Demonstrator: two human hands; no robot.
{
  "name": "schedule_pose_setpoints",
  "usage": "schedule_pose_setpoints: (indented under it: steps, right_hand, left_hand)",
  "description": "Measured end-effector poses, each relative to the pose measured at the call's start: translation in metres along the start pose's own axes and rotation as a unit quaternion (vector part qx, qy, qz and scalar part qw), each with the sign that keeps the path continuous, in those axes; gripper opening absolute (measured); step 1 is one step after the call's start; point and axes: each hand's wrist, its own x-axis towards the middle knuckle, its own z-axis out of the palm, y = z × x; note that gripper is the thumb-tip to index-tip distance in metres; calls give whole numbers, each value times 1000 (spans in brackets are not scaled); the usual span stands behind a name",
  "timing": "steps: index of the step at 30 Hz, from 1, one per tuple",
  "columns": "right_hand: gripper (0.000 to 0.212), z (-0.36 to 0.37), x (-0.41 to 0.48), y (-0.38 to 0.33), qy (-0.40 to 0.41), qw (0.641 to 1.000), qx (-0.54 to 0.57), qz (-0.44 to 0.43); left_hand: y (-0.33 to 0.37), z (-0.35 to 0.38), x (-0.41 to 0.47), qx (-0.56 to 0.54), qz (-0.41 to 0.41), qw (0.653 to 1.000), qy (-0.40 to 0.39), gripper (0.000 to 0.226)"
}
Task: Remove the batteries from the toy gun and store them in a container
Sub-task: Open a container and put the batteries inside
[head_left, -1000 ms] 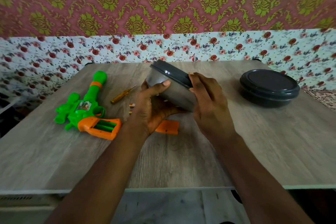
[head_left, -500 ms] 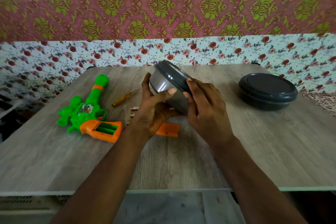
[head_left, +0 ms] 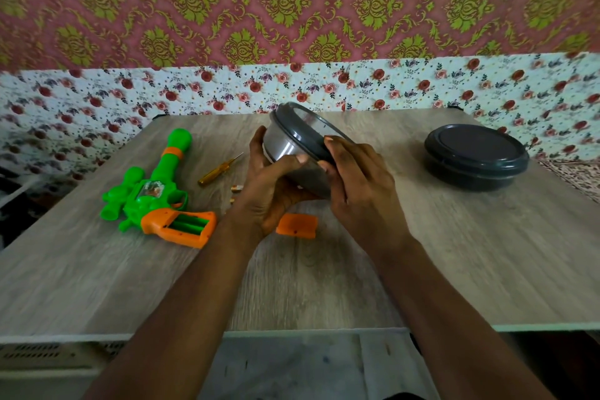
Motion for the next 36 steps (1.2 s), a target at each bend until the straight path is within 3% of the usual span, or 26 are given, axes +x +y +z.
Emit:
schedule_pose_setpoints:
  steps: [13, 19, 28, 34, 36]
  right_hand:
    - [36, 3, -3, 5, -37, 999, 20, -11]
    - [58, 4, -3, -1, -64, 997, -22, -37]
    - [50, 9, -1, -10, -65, 993, -86, -40]
    - [91, 14, -4, -5, -92, 990, -99, -25]
    - [89, 13, -4, -5, -80, 992, -95, -28]
  left_hand:
    - [-6, 5, 0, 17, 32, 999, 27, 101]
    - [-6, 5, 1, 25, 59, 997, 33, 89]
    - [-9, 7, 7, 21, 33, 997, 64, 69]
    - [-9, 10, 9, 13, 16, 997, 77, 71]
    - [-9, 11, 8, 9, 12, 997, 78, 78]
